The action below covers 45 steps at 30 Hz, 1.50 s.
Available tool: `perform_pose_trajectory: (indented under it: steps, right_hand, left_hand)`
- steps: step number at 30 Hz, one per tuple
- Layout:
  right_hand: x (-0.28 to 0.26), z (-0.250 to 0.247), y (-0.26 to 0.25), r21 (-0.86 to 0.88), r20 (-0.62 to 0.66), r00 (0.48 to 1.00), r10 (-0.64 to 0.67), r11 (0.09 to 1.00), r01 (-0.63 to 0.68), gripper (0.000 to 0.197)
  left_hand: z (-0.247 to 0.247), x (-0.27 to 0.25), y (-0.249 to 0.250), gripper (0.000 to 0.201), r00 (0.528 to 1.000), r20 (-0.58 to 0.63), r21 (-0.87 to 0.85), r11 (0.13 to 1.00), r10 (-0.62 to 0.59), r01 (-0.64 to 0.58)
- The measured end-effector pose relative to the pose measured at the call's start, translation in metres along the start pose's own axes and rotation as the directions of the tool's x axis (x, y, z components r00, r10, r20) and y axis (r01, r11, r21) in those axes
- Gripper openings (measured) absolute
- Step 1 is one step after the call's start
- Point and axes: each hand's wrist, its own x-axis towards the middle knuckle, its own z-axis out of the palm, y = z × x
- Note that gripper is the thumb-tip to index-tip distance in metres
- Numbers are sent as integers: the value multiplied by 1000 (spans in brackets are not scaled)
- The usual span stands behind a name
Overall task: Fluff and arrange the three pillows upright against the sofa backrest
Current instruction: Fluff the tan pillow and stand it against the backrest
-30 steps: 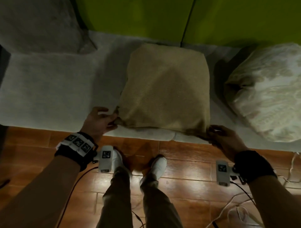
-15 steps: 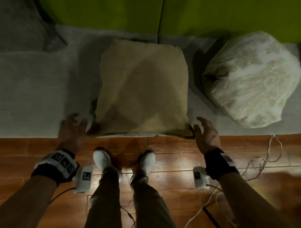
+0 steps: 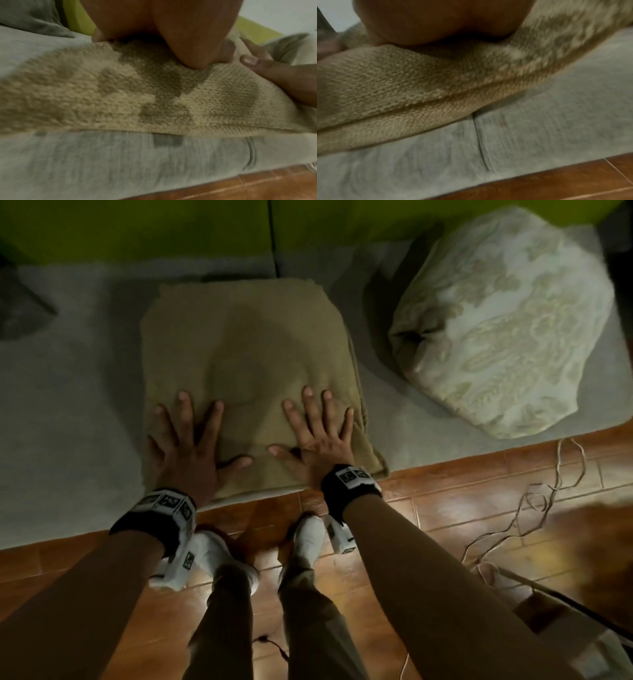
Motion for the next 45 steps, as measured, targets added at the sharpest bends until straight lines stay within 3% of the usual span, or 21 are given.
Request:
perform_pose_trajectory:
  steps: [4,9,13,15,16,17,18,19,20,22,24,26,28,32,35,38,41,43,45]
  right_hand:
    - [-5,6,15,34,95,995,3,999,-6,92]
    - [-40,4,44,188,228,966,123,968,-168,99]
    - [-68,-22,55,337,159,982,107,929,-155,83]
    - [-68,-35,62,522,-65,957,282,827,-208,69]
    - [-64,-41,67,617,-143,888,436,741,-264,60]
    - [-57,-47,72,702,-129,823,554,637,-319,53]
    - [-49,-56,75,783,-3,803,596,500,-369,51]
    - [-40,-65,76,832,175,816,551,361,-422,50]
    - [-32,-75,75,828,304,835,459,307,-470,48]
    - [-18,-83,77,759,343,883,319,460,-461,32]
    - [-9,-87,89,659,218,898,382,621,-424,14]
    - [-8,-90,105,551,153,879,452,699,-456,11]
    - [-15,-93,117,518,177,875,450,714,-472,15]
    - [-27,-86,109,629,240,923,302,676,-385,22]
    - [-23,-81,93,477,260,942,214,820,-318,17]
    - [-22,-83,96,446,191,929,317,815,-370,8]
    - [-22,-85,104,434,231,881,413,766,-474,5]
    - [-22,-87,96,412,170,879,445,778,-474,11]
    - [-28,-89,79,395,-53,914,402,849,-351,28]
  left_hand:
    - [7,5,-6,101,997,80,5,1000,-9,8]
    - [1,-1,-2,105,988,154,23,999,-27,24]
    - [0,-16,3,113,983,173,5,999,-54,54]
    - [-3,-25,0,117,982,176,-26,997,-63,69]
    - [-3,-29,-5,119,981,187,-41,997,-55,64]
    - [-4,-33,-9,122,977,207,-58,996,-51,65]
    - [-5,-37,-14,125,971,236,-78,995,-46,66]
    - [-5,-40,-16,125,964,262,-95,993,-38,65]
    - [-5,-43,-18,124,962,271,-109,992,-28,59]
    - [-5,-45,-18,122,969,242,-122,990,-41,72]
    - [-4,-41,-18,126,971,237,-97,994,-31,55]
    - [0,-32,-27,132,962,271,-25,999,-13,21]
    - [1,-29,-29,133,959,284,30,999,5,-14]
    - [1,-31,-20,124,978,209,40,999,16,-25]
    - [5,-24,-30,127,958,286,192,979,16,-73]
    - [6,-26,-35,128,976,211,161,984,44,-80]
    - [-2,-36,-27,121,984,126,128,982,126,-142]
    - [-13,-41,-19,118,987,37,26,988,153,-154]
    - [-26,-46,-9,111,993,-80,-106,990,85,-93]
